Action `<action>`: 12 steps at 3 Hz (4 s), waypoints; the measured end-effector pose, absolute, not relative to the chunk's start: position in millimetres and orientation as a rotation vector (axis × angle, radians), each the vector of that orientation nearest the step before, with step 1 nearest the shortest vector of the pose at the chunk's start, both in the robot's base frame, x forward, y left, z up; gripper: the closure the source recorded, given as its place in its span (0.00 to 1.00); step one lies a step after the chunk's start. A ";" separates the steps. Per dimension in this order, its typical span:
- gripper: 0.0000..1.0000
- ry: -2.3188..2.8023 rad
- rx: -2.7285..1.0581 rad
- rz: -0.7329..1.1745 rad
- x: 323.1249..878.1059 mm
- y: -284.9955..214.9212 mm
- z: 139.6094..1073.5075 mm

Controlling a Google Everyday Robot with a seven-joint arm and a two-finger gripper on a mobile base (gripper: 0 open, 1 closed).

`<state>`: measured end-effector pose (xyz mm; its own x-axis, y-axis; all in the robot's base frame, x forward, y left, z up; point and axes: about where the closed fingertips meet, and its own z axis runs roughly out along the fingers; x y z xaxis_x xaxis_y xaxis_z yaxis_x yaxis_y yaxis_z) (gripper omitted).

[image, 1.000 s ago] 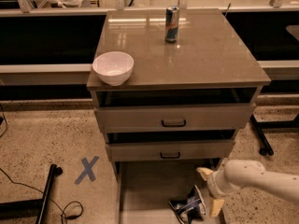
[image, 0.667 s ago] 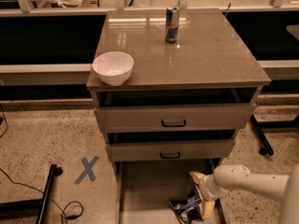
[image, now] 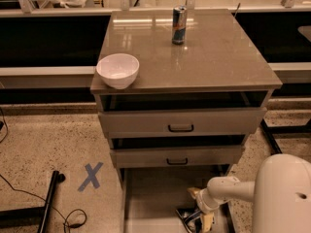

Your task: Pick blue chip bag from bottom drawer and place on counter

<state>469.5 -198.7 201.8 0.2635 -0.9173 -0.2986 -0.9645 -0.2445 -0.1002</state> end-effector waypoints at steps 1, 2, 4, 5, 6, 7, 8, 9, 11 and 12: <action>0.19 1.730 -2.303 0.275 472.0 -191.3 178.2; 0.42 1.727 -2.310 0.277 474.1 -188.3 167.4; 0.89 1.726 -2.273 0.295 480.3 -182.2 164.4; 1.00 1.704 -2.043 0.408 503.2 -174.4 216.1; 1.00 1.539 -1.863 0.516 500.3 -165.8 298.2; 1.00 1.241 -1.735 0.507 471.8 -191.4 421.2; 1.00 1.085 -1.711 0.448 451.1 -221.5 492.0; 1.00 1.005 -1.747 0.345 440.4 -238.4 566.7; 1.00 1.050 -1.919 0.106 482.6 -244.9 727.2; 1.00 1.050 -1.938 0.096 501.4 -246.6 769.6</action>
Offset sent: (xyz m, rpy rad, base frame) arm 0.0112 0.0120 -0.0440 -0.0154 0.0124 0.0295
